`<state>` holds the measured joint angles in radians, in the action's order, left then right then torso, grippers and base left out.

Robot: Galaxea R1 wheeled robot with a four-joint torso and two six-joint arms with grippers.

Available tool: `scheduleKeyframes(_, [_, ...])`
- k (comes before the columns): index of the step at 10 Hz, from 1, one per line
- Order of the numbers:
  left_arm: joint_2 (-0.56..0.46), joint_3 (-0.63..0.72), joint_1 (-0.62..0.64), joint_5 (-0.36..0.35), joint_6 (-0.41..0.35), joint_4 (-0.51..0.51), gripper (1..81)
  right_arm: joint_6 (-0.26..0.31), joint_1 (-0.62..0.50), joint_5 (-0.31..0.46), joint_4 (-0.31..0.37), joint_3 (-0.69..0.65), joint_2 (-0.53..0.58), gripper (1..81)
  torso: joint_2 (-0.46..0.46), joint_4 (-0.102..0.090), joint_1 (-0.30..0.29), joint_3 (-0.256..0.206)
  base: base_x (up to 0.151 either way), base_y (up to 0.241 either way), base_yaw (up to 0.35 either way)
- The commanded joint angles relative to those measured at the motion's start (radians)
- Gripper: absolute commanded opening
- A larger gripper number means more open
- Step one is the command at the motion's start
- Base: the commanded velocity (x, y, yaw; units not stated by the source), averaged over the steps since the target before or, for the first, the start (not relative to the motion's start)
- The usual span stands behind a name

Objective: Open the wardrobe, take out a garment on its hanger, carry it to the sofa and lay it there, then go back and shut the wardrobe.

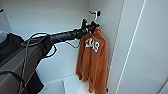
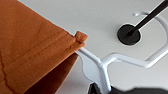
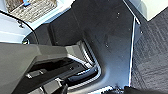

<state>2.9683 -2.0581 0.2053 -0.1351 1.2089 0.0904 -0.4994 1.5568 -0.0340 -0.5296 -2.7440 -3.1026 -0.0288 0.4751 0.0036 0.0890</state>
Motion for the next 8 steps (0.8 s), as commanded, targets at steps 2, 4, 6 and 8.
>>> scheduleKeyframes(2, [-0.020, 0.047, 0.286, -0.055, -0.031, 0.045, 1.0, -0.002, -0.039, 0.037, 0.011, 0.004, -0.003, 81.1, 0.000, 0.000, 0.000, 0.000, 0.000, 0.000, 0.000])
scheduleKeyframes(4, [-0.049, 0.110, 0.325, -0.051, -0.031, 0.043, 1.0, -0.002, -0.040, 0.036, 0.010, 0.006, -0.001, 81.1, 0.000, 0.000, 0.000, 0.000, 0.000, 0.000, 0.000])
scheduleKeyframes(6, [-0.083, 0.165, 0.344, -0.049, -0.023, 0.045, 1.0, -0.001, -0.042, 0.036, 0.006, 0.008, -0.003, 81.1, 0.000, -0.098, 0.001, 0.001, 0.000, 0.000, 0.000])
scheduleKeyframes(8, [-0.116, 0.220, 0.351, -0.046, -0.023, 0.045, 1.0, -0.001, -0.042, 0.036, 0.005, 0.008, -0.001, 81.1, 0.000, -0.129, 0.001, 0.001, 0.000, 0.000, 0.000])
